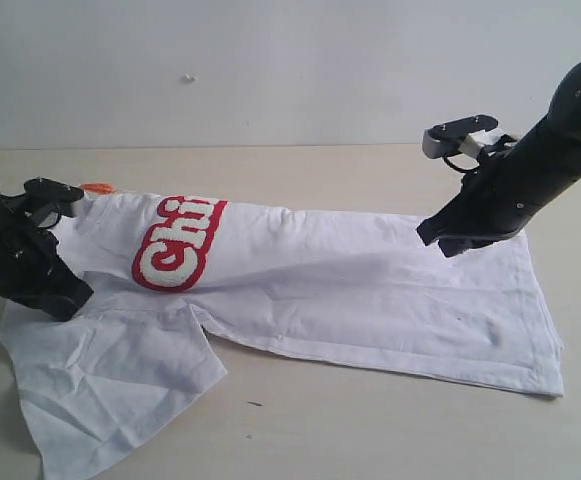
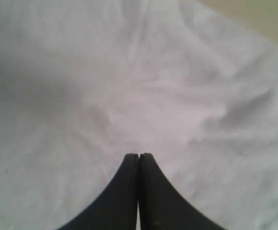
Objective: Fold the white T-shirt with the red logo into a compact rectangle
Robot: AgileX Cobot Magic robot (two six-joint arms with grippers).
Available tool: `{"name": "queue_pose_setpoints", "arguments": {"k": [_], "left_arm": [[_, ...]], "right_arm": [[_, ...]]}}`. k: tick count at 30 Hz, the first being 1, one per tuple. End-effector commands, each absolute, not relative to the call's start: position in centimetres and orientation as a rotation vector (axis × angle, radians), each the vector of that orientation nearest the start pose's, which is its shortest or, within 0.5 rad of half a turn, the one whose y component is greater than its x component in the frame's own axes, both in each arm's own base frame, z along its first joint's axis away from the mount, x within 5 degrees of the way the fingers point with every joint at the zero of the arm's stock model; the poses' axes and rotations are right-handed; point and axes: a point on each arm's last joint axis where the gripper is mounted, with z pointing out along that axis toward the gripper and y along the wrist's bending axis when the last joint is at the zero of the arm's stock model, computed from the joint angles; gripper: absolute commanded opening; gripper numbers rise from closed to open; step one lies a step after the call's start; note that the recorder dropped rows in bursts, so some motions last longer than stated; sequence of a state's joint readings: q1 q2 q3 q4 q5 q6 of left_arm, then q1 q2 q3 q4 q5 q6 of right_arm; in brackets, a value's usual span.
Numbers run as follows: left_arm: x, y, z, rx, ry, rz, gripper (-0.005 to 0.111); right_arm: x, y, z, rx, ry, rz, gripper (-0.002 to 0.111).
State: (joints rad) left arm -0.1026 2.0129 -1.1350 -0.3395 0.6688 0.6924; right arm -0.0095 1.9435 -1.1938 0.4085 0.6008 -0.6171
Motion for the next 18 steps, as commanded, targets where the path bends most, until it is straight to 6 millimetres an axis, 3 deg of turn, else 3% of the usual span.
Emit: {"name": "queue_pose_setpoints", "arguments": {"k": [1, 5, 12, 18], "left_arm": [[33.3, -7.5, 10.0, 1.002, 2.932, -0.293, 0.000], [31.9, -8.6, 10.0, 1.176, 3.009, -0.285, 0.000], [31.4, -7.4, 10.7, 1.147, 3.104, -0.188, 0.000], [32.4, -7.6, 12.5, 1.066, 2.958, -0.133, 0.000]], "right_arm": [[37.6, 1.6, 14.7, -0.420, 2.748, 0.248, 0.000], [37.6, 1.6, 14.3, -0.417, 2.758, 0.252, 0.000], [37.6, 1.6, 14.3, -0.414, 2.752, 0.246, 0.000], [37.6, 1.6, 14.4, -0.406, 2.751, 0.253, 0.000]]}}
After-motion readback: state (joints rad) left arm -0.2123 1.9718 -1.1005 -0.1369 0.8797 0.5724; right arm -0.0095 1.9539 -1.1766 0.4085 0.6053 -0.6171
